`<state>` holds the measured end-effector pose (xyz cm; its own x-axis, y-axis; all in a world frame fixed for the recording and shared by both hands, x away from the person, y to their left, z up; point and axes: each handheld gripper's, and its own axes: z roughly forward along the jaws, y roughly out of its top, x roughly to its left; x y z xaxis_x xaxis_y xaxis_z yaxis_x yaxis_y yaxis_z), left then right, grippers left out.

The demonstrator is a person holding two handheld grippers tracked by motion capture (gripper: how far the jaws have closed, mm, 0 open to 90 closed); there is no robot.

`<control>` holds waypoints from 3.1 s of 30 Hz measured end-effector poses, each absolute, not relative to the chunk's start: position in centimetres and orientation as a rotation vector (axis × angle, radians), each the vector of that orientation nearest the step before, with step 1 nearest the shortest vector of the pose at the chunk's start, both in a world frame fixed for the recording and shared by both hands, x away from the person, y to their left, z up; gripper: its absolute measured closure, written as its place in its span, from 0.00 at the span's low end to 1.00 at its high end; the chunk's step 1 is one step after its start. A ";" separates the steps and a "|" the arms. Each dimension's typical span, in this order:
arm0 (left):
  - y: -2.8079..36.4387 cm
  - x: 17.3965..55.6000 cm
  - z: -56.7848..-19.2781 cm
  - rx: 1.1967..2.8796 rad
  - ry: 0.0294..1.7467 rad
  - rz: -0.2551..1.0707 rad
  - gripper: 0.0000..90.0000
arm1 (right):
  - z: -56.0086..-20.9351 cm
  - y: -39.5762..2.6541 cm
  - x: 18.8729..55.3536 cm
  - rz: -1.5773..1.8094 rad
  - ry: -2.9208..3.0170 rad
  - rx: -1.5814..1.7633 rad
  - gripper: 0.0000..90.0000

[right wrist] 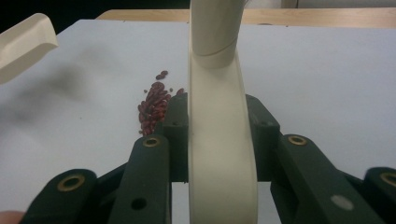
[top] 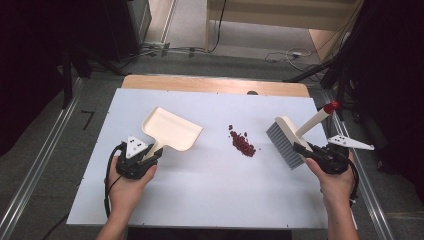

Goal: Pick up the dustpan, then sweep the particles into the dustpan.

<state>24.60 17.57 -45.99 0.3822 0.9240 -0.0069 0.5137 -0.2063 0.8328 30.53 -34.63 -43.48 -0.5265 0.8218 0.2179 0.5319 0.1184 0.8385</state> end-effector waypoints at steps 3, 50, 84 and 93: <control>17.2 24.8 -45.8 1.863 1.227 0.649 0.74 | -43.5 -34.7 30.5 1.369 2.097 1.327 0.73; 10.2 24.8 -47.6 2.092 0.947 0.434 0.74 | -43.4 -34.4 30.6 1.333 2.089 1.328 0.73; 6.9 28.9 -48.7 2.284 0.863 0.344 0.74 | -44.4 -26.5 36.9 1.095 2.151 1.209 0.73; 7.0 29.1 -48.8 2.300 0.852 0.357 0.74 | -45.6 -25.2 37.2 1.040 2.156 1.186 0.73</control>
